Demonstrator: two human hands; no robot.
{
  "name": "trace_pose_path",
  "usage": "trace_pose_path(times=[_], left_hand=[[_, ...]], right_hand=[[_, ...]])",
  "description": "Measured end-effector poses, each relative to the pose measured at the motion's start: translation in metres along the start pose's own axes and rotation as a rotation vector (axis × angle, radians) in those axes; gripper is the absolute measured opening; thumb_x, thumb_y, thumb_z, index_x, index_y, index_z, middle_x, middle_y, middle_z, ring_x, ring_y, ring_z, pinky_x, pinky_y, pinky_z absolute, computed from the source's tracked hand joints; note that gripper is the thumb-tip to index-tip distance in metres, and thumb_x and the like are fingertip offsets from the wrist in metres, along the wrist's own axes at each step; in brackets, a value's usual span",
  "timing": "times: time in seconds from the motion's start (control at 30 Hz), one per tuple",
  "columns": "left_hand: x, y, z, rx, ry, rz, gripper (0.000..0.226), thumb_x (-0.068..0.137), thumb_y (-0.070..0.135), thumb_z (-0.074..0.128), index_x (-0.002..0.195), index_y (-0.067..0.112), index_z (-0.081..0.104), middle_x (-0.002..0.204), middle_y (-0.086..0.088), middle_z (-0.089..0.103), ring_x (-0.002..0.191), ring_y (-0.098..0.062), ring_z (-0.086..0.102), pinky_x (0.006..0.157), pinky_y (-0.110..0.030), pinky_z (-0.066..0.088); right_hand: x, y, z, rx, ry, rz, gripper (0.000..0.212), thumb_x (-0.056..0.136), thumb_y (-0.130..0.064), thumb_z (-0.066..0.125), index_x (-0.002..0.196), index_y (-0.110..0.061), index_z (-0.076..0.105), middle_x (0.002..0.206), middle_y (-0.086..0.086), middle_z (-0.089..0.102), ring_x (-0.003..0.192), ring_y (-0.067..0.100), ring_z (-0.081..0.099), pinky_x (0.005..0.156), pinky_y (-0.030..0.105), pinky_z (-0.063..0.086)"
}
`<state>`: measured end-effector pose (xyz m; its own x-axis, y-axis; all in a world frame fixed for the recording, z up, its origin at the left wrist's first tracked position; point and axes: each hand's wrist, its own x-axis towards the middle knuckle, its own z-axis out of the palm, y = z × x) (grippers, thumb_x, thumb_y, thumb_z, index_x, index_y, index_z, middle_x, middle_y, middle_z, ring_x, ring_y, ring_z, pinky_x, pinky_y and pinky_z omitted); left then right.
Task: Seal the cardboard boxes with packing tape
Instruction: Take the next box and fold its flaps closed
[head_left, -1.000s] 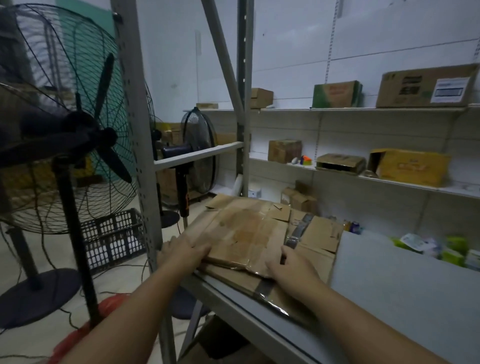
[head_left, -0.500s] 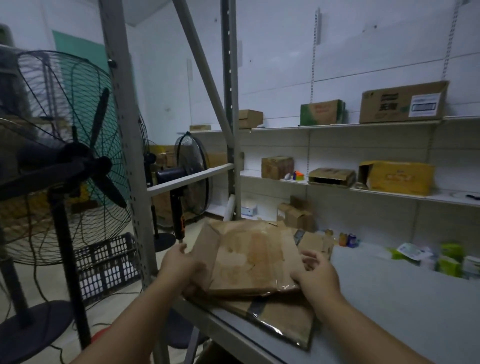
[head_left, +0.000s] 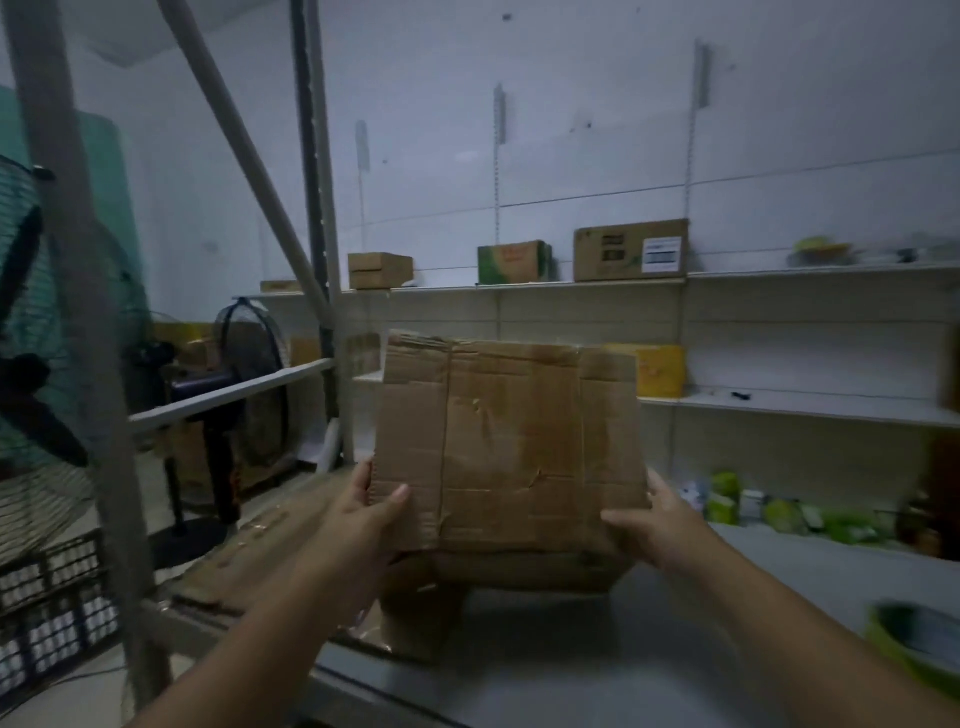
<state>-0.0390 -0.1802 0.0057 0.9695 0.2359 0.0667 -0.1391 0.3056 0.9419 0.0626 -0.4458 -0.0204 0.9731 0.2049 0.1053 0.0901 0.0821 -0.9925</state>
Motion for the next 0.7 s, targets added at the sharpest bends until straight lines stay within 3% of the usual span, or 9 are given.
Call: trace_pose_path(times=[0.1,0.2,0.23,0.3,0.4,0.47,0.57,0.7], left_hand=[[-0.009,-0.013,0.033,-0.028,-0.067,0.017,0.034,0.091,0.009,0.052,0.102,0.041,0.054,0.112,-0.01,0.061,0.096,-0.033,0.063,0.065,-0.044,0.053],[-0.017,-0.023,0.071,-0.092,-0.103,0.005,0.031,0.093,0.008,0.049,0.103,0.037,0.054,0.109,-0.01,0.061,0.095,-0.033,0.062,0.066,-0.045,0.052],[-0.017,-0.026,0.081,-0.131,-0.098,-0.003,0.03,0.093,0.007,0.048,0.103,0.035,0.053,0.107,-0.01,0.06,0.093,-0.033,0.061,0.065,-0.044,0.051],[-0.013,-0.032,0.099,-0.177,-0.076,-0.05,0.028,0.094,0.007,0.046,0.111,0.029,0.05,0.108,-0.012,0.059,0.091,-0.032,0.06,0.061,-0.041,0.05],[0.003,-0.037,0.114,-0.224,-0.014,-0.184,0.03,0.096,0.007,0.043,0.123,0.021,0.046,0.111,-0.015,0.059,0.092,-0.033,0.061,0.058,-0.043,0.051],[0.013,-0.038,0.12,-0.301,0.061,-0.305,0.032,0.098,0.008,0.041,0.129,0.014,0.044,0.118,-0.018,0.057,0.101,-0.035,0.058,0.064,-0.044,0.05],[0.026,-0.042,0.12,-0.361,0.147,-0.417,0.035,0.098,0.007,0.041,0.133,0.005,0.043,0.129,-0.02,0.052,0.117,-0.036,0.052,0.076,-0.051,0.047],[0.034,-0.045,0.114,-0.346,0.153,-0.443,0.035,0.097,0.007,0.044,0.132,0.002,0.044,0.111,-0.023,0.056,0.106,-0.038,0.057,0.078,-0.051,0.048]], right_hand=[[-0.028,-0.012,-0.035,-0.133,0.068,-0.094,0.057,0.089,-0.004,0.061,0.134,-0.027,0.036,0.104,-0.016,0.052,0.095,0.009,0.056,0.092,0.033,0.044],[-0.04,-0.022,-0.066,-0.249,0.205,-0.142,0.077,0.088,-0.016,0.065,0.15,-0.022,0.019,0.135,-0.003,0.048,0.121,0.019,0.049,0.103,0.038,0.041],[-0.043,-0.028,-0.074,-0.267,0.258,-0.16,0.077,0.087,-0.019,0.067,0.149,-0.02,0.022,0.137,0.002,0.048,0.121,0.022,0.05,0.103,0.041,0.043],[-0.047,-0.041,-0.088,-0.288,0.323,-0.201,0.058,0.087,-0.021,0.067,0.138,-0.015,0.04,0.121,0.003,0.059,0.105,0.021,0.059,0.093,0.043,0.051],[-0.047,-0.061,-0.103,-0.219,0.267,-0.225,0.029,0.091,-0.019,0.06,0.119,-0.011,0.058,0.102,0.006,0.068,0.089,0.019,0.065,0.078,0.035,0.054],[-0.044,-0.067,-0.11,-0.139,0.15,-0.159,0.03,0.094,-0.019,0.054,0.123,-0.012,0.06,0.105,0.012,0.068,0.096,0.025,0.064,0.081,0.034,0.051],[-0.034,-0.061,-0.117,-0.205,0.079,-0.062,0.039,0.092,-0.028,0.058,0.131,-0.024,0.054,0.113,0.009,0.066,0.104,0.026,0.063,0.087,0.038,0.05],[-0.019,-0.052,-0.115,-0.191,0.131,-0.061,0.048,0.09,-0.02,0.061,0.136,-0.027,0.048,0.113,0.008,0.067,0.099,0.025,0.066,0.092,0.046,0.051]])
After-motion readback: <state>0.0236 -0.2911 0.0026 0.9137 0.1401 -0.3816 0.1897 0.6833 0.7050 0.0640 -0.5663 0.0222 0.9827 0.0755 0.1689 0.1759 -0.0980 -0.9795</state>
